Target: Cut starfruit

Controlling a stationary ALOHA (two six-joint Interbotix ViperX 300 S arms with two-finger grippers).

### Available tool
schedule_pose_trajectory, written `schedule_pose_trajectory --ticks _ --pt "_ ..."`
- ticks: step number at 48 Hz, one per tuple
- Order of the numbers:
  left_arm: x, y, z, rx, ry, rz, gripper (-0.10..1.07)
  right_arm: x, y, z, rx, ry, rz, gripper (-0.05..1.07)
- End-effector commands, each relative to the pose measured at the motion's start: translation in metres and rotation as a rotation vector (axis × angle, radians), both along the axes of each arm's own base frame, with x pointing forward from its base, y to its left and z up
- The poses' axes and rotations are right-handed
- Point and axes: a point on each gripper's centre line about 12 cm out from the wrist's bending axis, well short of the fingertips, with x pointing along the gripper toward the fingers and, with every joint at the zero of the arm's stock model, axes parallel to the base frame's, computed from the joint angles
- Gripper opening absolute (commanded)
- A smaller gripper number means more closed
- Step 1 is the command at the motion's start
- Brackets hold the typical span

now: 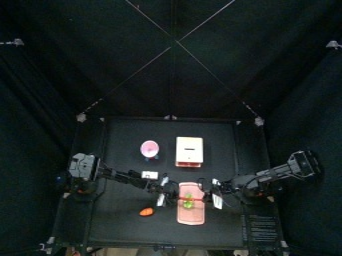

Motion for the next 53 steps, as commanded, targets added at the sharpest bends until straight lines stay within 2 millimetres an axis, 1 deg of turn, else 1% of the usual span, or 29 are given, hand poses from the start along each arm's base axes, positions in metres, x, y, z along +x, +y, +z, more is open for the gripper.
schedule_pose_trajectory --ticks 1,16,43,53 --pt "0.009 0.001 0.012 0.000 -0.039 0.003 0.22 0.003 0.003 0.006 0.005 -0.028 0.008 0.35" --pt "0.011 0.002 0.009 0.002 -0.032 0.004 0.22 0.002 0.002 0.004 0.003 -0.034 0.004 0.35" --pt "0.011 0.002 0.000 0.003 -0.013 0.004 0.22 0.002 0.002 -0.007 0.004 -0.006 -0.008 0.36" --pt "0.015 0.001 -0.003 0.004 -0.012 0.001 0.22 0.001 0.002 -0.011 0.010 0.010 -0.016 0.35"
